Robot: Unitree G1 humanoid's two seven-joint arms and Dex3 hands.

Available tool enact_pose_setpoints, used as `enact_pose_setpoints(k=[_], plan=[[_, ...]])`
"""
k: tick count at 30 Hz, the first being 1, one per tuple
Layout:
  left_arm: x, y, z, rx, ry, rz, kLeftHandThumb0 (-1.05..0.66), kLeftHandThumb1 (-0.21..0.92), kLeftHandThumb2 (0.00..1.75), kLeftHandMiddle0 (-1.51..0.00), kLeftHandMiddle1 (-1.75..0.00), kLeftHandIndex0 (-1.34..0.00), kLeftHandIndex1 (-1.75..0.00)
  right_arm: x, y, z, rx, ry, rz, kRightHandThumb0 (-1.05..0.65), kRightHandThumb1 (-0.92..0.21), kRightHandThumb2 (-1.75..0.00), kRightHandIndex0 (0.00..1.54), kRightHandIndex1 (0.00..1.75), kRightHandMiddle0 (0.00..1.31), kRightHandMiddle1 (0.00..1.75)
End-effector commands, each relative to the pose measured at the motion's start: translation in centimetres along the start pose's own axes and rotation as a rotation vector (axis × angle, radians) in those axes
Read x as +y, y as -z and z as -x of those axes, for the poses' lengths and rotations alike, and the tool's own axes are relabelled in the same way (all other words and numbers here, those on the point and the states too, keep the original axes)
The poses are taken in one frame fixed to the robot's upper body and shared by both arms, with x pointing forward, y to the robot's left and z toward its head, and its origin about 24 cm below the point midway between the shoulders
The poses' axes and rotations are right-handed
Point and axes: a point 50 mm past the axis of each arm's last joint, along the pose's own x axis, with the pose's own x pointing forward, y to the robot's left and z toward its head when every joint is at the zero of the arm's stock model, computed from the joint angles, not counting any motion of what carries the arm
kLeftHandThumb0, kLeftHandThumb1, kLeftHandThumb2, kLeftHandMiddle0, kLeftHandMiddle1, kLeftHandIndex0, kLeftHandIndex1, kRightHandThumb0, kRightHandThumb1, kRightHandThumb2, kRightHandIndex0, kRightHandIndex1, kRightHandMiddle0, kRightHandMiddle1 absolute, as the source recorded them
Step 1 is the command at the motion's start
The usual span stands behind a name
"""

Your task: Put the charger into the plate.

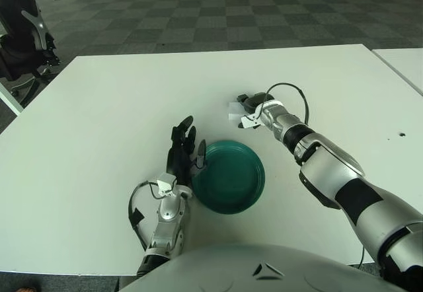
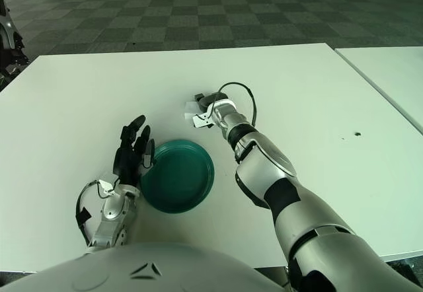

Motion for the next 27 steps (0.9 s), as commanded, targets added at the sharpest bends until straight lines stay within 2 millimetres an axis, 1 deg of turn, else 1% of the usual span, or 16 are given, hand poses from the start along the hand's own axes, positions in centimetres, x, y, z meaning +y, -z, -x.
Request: enact_pose_setpoints(k=[1,3,6,7,8,9,10,12,16,21,27], plan=[[-2.0,2.7,2.3,0.144,-0.096,0.152,-0.73,0.92,0.72,-0.36,-0.03,0.0,-0.82,14.8,0.8,3.6,0.061,-0.649,0.119,-0.93,-0.92,-0.42,0.06,0.0,0.0,0.3],[-1.9,2.7,2.4,0.14,-0.101,0.162,-0.72,0.92,0.72,-0.37,-0.04,0.0,-0.82,15.1,1.0,3.8,0.075,-0.686,0.161,-0.92,-0.92,-0.41,0.06,0.0,0.0,0.32],[-1.8,2.8,2.5,0.132,-0.106,0.18,-0.71,0.92,0.72,-0.37,-0.04,0.0,-0.82,15.3,1.3,4.0,0.091,-0.724,0.192,-0.89,-0.92,-0.39,0.08,0.01,0.0,0.41],[-1.8,2.7,2.6,0.126,-0.106,0.188,-0.71,0.92,0.72,-0.37,-0.04,0.0,-0.82,14.5,1.9,3.8,0.066,-0.705,0.433,-0.89,-0.92,-0.39,0.08,0.01,0.0,0.41],[-1.9,2.7,2.6,0.123,-0.106,0.193,-0.71,0.92,0.72,-0.37,-0.04,0.0,-0.82,14.1,2.4,3.7,0.045,-0.695,0.612,-0.75,-0.91,-0.47,0.19,0.31,0.0,0.56],[-1.9,2.7,2.7,0.118,-0.107,0.199,-0.7,0.92,0.72,-0.37,-0.04,0.0,-0.82,13.8,2.8,3.7,0.031,-0.69,0.732,-0.66,-0.9,-0.56,0.22,0.58,0.0,0.66],[-1.9,2.7,2.7,0.115,-0.108,0.203,-0.7,0.92,0.72,-0.38,-0.04,0.0,-0.83,13.7,3.0,3.7,0.024,-0.689,0.792,-0.6,-0.88,-0.62,0.24,0.76,0.0,0.72],[-1.9,2.6,2.8,0.101,-0.116,0.213,-0.7,0.92,0.71,-0.38,-0.04,0.0,-0.83,13.8,3.1,3.7,0.024,-0.69,0.798,-0.55,-0.87,-0.67,0.25,0.91,0.0,0.77],[-1.8,2.6,3.2,0.067,-0.146,0.214,-0.7,0.92,0.69,-0.39,-0.05,0.0,-0.85,13.9,3.3,3.8,0.025,-0.692,0.809,-0.5,-0.86,-0.71,0.26,1.04,0.0,0.82],[-1.5,2.6,3.7,0.04,-0.172,0.179,-0.71,0.92,0.66,-0.41,-0.06,0.0,-0.88,14.1,3.6,3.9,0.029,-0.694,0.819,-0.49,-0.85,-0.73,0.26,1.07,0.0,0.83],[-1.3,2.5,4.2,0.029,-0.198,0.14,-0.73,0.92,0.67,-0.42,-0.07,0.0,-0.87,14.1,3.7,4.0,0.032,-0.696,0.824,-0.49,-0.85,-0.73,0.26,1.08,0.0,0.83]])
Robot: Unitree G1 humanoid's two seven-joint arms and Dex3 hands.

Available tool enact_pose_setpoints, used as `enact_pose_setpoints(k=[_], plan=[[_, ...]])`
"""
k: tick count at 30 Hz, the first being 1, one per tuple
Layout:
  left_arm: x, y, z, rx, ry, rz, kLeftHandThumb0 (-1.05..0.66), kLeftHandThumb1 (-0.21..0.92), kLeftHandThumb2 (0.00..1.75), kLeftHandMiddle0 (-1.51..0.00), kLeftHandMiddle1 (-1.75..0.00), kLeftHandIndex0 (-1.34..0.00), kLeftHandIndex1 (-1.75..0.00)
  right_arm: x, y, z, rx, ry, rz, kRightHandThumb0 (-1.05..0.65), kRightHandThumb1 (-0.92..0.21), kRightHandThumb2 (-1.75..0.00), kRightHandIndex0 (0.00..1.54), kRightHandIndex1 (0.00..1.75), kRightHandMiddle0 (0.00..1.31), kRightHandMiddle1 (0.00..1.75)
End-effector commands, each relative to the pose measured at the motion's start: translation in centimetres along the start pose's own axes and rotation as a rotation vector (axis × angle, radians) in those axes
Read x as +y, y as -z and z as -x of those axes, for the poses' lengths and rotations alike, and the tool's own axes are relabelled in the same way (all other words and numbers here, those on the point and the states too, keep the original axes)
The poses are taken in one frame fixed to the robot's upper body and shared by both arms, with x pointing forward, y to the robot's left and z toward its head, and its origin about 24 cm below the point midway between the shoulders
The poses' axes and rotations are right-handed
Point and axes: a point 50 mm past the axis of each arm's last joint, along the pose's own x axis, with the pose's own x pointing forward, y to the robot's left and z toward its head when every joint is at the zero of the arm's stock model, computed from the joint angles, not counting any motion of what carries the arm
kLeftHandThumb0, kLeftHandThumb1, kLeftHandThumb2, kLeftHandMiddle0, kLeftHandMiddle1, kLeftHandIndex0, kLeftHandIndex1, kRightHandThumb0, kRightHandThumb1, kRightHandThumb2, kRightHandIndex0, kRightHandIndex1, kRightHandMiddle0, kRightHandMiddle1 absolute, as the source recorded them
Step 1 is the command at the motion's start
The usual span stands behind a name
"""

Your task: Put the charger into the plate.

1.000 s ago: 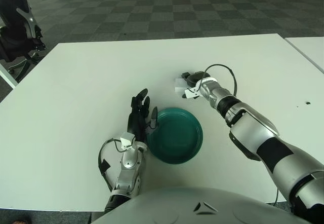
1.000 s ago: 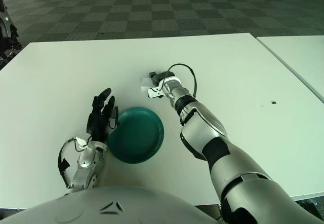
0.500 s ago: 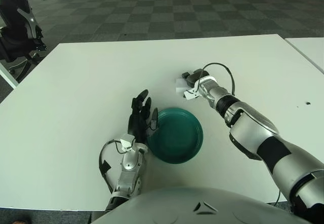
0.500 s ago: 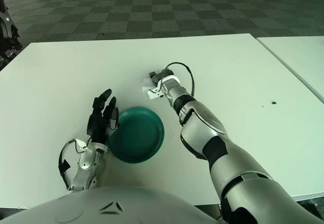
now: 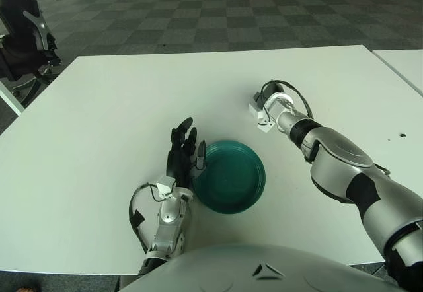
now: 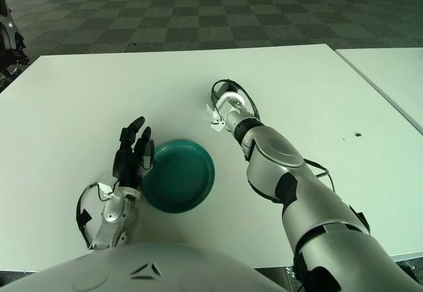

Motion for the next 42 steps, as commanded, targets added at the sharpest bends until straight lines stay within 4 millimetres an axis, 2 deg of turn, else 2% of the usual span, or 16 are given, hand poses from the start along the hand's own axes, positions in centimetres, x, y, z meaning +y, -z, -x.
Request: enact_pose_setpoints(k=[1,5,11,15,18,25,32,33,34,35,36,38,42], plan=[[-1.1,3.1,4.2,0.152,-0.178,0.096,-0.73,0.92,0.67,-0.42,-0.07,0.0,-0.87,10.5,-10.0,2.3,-0.329,-0.42,0.103,-0.49,-0.85,-0.73,0.26,1.08,0.0,0.83],[-0.9,3.2,4.6,0.174,-0.221,0.085,-0.72,0.92,0.68,-0.43,-0.08,0.0,-0.85,10.6,-10.1,2.3,-0.329,-0.421,0.104,-0.49,-0.85,-0.74,0.26,1.08,0.0,0.83],[-0.8,3.2,4.8,0.19,-0.245,0.074,-0.71,0.92,0.67,-0.47,-0.13,0.0,-0.96,10.5,-10.2,2.3,-0.328,-0.422,0.106,-0.49,-0.85,-0.74,0.26,1.08,0.0,0.83],[-0.7,3.2,4.7,0.194,-0.24,0.063,-0.71,0.92,0.68,-0.31,-0.49,0.0,-0.99,10.4,-10.3,2.3,-0.328,-0.423,0.106,-0.49,-0.85,-0.74,0.26,1.08,0.0,0.83],[-0.6,3.2,4.7,0.197,-0.238,0.06,-0.72,0.92,0.68,-0.25,-0.63,0.0,-1.02,10.3,-10.3,2.3,-0.328,-0.423,0.106,-0.49,-0.85,-0.74,0.26,1.08,0.0,0.83],[-0.1,3.0,4.6,0.186,-0.218,0.027,-0.73,0.92,0.69,-0.22,-0.76,0.0,-1.11,10.0,-10.6,2.3,-0.329,-0.422,0.107,-0.49,-0.85,-0.74,0.26,1.08,0.0,0.83],[0.5,2.9,4.7,0.18,-0.223,-0.012,-0.72,0.92,0.71,-0.22,-0.82,0.0,-1.17,9.6,-10.9,2.3,-0.332,-0.422,0.106,-0.49,-0.85,-0.75,0.26,1.08,0.0,0.83],[0.6,2.9,4.7,0.18,-0.223,-0.016,-0.72,0.92,0.71,-0.22,-0.83,0.0,-1.17,7.7,-8.1,1.2,-0.246,-0.165,-0.317,-0.49,-0.84,-0.75,0.26,1.08,0.0,0.83],[0.7,2.9,4.8,0.182,-0.222,-0.024,-0.72,0.92,0.72,-0.21,-0.83,0.0,-1.16,6.1,-4.9,0.7,-0.113,0.072,-0.631,-0.47,-0.8,-0.77,0.62,1.32,0.35,1.16],[0.7,2.9,4.8,0.183,-0.221,-0.029,-0.72,0.92,0.72,-0.22,-0.84,0.0,-1.15,5.4,-2.4,0.6,0.011,0.239,-0.829,-0.47,-0.74,-0.83,0.88,1.47,0.59,1.37],[0.9,2.9,4.8,0.184,-0.221,-0.032,-0.72,0.92,0.72,-0.22,-0.84,0.0,-1.15,5.0,-1.0,0.7,0.085,0.329,-0.926,-0.46,-0.72,-0.85,0.97,1.53,0.68,1.45],[1.1,2.9,4.7,0.19,-0.217,-0.04,-0.73,0.92,0.73,-0.21,-0.84,0.0,-1.13,4.0,0.2,0.8,0.097,0.437,-0.972,-0.46,-0.68,-0.91,1.2,1.66,0.89,1.62],[1.4,3.1,4.6,0.199,-0.212,-0.048,-0.73,0.92,0.72,-0.21,-0.84,0.0,-1.11,1.9,2.8,1.4,0.122,0.672,-1.018,-0.47,-0.67,-0.94,1.32,1.72,0.99,1.71]])
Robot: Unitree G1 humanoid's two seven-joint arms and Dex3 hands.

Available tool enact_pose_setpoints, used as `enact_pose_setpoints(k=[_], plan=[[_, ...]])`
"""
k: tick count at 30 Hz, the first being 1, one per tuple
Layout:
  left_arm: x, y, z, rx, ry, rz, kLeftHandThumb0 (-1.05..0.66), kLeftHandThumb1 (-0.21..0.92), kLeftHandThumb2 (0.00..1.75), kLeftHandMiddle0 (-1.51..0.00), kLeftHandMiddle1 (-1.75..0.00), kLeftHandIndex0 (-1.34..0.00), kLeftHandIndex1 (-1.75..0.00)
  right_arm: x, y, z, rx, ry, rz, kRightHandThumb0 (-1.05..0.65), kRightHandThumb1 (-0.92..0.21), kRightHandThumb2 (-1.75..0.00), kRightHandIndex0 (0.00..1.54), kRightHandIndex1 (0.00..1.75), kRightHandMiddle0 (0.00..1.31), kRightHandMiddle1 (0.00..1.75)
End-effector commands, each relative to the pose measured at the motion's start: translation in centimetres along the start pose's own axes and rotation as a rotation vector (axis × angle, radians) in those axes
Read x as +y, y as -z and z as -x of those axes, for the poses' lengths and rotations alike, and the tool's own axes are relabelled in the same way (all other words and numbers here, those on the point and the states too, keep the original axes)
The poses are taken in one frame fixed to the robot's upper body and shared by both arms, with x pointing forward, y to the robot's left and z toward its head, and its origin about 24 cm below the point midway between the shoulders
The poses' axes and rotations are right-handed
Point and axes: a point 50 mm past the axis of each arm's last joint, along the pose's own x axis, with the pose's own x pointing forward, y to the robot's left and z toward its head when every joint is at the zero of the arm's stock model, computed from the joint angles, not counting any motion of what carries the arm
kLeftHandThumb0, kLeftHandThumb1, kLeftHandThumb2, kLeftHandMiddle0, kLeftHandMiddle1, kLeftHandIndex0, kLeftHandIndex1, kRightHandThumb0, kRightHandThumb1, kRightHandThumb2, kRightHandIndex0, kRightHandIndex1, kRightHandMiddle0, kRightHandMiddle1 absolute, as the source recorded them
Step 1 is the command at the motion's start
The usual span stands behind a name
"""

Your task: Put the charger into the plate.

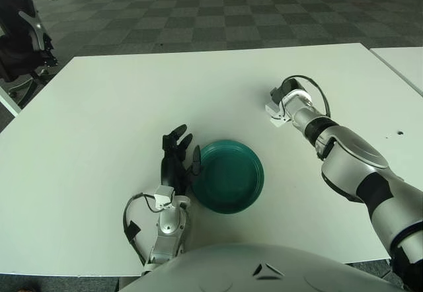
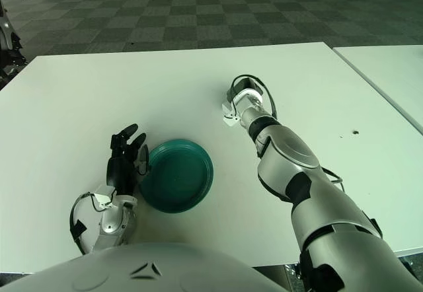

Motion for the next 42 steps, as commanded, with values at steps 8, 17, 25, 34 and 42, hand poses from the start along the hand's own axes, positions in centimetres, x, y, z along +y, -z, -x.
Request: enact_pose_setpoints(k=[8,17,25,34,42], plan=[[1.1,4.3,2.6,0.243,-0.084,-0.004,-0.72,0.92,0.69,-0.22,-0.86,0.0,-1.2,-4.5,2.3,3.2,-0.054,0.884,-0.643,-0.47,-0.68,-0.96,1.26,1.75,0.98,1.74],[1.3,4.1,2.3,0.219,-0.038,-0.033,-0.7,0.92,0.68,-0.23,-0.87,-0.03,-1.24,-4.8,3.1,4.6,-0.102,1.04,-0.69,-0.44,-0.69,-0.95,1.23,1.75,0.94,1.75],[1.8,4.0,2.1,0.21,-0.026,-0.038,-0.69,0.92,0.68,-0.22,-0.85,-0.03,-1.25,-5.6,3.2,5.3,-0.116,1.13,-0.722,-0.41,-0.7,-0.9,1.2,1.75,0.94,1.75],[2.3,4.0,2.1,0.216,-0.011,-0.041,-0.67,0.92,0.68,-0.2,-0.8,-0.01,-1.3,-6.6,3.0,6.1,-0.148,1.201,-0.757,-0.38,-0.69,-0.89,1.21,1.75,0.97,1.75],[2.5,4.0,2.0,0.218,-0.002,-0.046,-0.67,0.92,0.69,-0.19,-0.79,0.0,-1.31,-7.1,2.6,7.3,-0.23,1.276,-0.798,-0.38,-0.69,-0.89,1.22,1.75,0.97,1.75]])
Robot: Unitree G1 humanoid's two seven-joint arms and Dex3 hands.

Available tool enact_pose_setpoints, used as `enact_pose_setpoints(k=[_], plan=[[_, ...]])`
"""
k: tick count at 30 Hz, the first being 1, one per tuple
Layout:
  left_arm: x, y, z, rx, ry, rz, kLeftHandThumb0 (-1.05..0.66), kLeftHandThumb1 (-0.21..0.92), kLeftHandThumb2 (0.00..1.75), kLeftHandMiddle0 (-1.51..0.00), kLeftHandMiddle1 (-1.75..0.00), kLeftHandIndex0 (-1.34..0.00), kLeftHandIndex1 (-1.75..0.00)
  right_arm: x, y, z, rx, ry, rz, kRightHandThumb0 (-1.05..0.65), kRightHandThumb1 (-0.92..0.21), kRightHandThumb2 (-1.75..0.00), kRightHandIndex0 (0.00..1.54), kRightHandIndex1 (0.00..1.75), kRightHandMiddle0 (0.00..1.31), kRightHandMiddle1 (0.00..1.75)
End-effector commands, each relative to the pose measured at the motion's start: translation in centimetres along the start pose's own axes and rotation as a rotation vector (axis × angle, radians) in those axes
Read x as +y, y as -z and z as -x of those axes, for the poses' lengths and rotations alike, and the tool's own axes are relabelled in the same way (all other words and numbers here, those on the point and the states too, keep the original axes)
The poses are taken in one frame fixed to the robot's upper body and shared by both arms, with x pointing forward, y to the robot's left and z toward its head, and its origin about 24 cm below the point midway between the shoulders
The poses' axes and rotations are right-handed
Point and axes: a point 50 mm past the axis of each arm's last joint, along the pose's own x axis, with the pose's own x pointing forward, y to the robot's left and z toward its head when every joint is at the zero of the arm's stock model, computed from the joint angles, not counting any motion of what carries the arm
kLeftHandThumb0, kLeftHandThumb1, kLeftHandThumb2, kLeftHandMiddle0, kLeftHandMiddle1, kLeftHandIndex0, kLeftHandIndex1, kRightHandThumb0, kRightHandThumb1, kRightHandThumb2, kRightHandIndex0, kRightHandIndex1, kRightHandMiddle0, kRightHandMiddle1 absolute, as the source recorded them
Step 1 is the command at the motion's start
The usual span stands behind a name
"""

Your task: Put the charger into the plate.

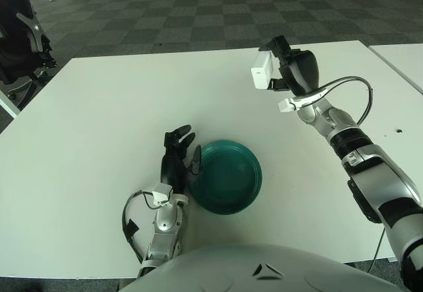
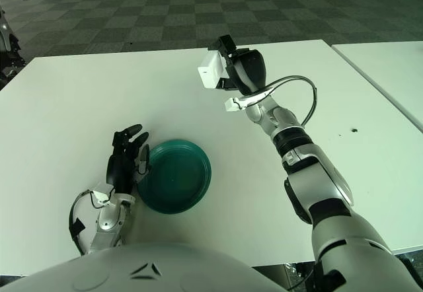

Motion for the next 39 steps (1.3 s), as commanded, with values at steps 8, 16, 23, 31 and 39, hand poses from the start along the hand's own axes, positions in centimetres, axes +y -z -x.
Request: enact_pose_setpoints(k=[8,16,23,31,39], plan=[[1.6,3.6,2.7,0.214,-0.064,-0.025,-0.67,0.92,0.69,-0.2,-0.79,0.0,-1.28,0.4,-5.4,2.4,-0.245,0.005,-0.241,-0.37,-0.68,-0.91,1.25,1.75,1.01,1.75],[1.7,3.6,2.5,0.218,-0.057,-0.031,-0.64,0.92,0.69,-0.21,-0.8,0.0,-1.29,1.8,-6.8,3.8,-0.359,-0.102,-0.302,-0.38,-0.66,-0.93,1.26,1.75,1.0,1.75],[1.8,3.8,2.4,0.225,-0.024,-0.059,-0.63,0.92,0.72,-0.17,-0.78,0.0,-1.26,4.1,-8.9,4.8,-0.441,-0.225,-0.332,-0.36,-0.64,-0.94,1.25,1.75,0.98,1.75],[2.2,3.3,2.6,0.235,-0.007,-0.069,-0.62,0.92,0.76,-0.13,-0.74,0.0,-1.27,4.5,-10.7,4.5,-0.542,-0.299,-0.337,-0.35,-0.66,-0.92,1.19,1.75,0.93,1.75],[3.0,3.1,2.0,0.223,-0.108,0.032,-0.72,0.92,0.79,-0.09,-0.89,0.0,-1.21,4.7,-10.9,4.4,-0.563,-0.566,-0.262,-0.36,-0.72,-0.85,1.09,1.75,0.83,1.75]])
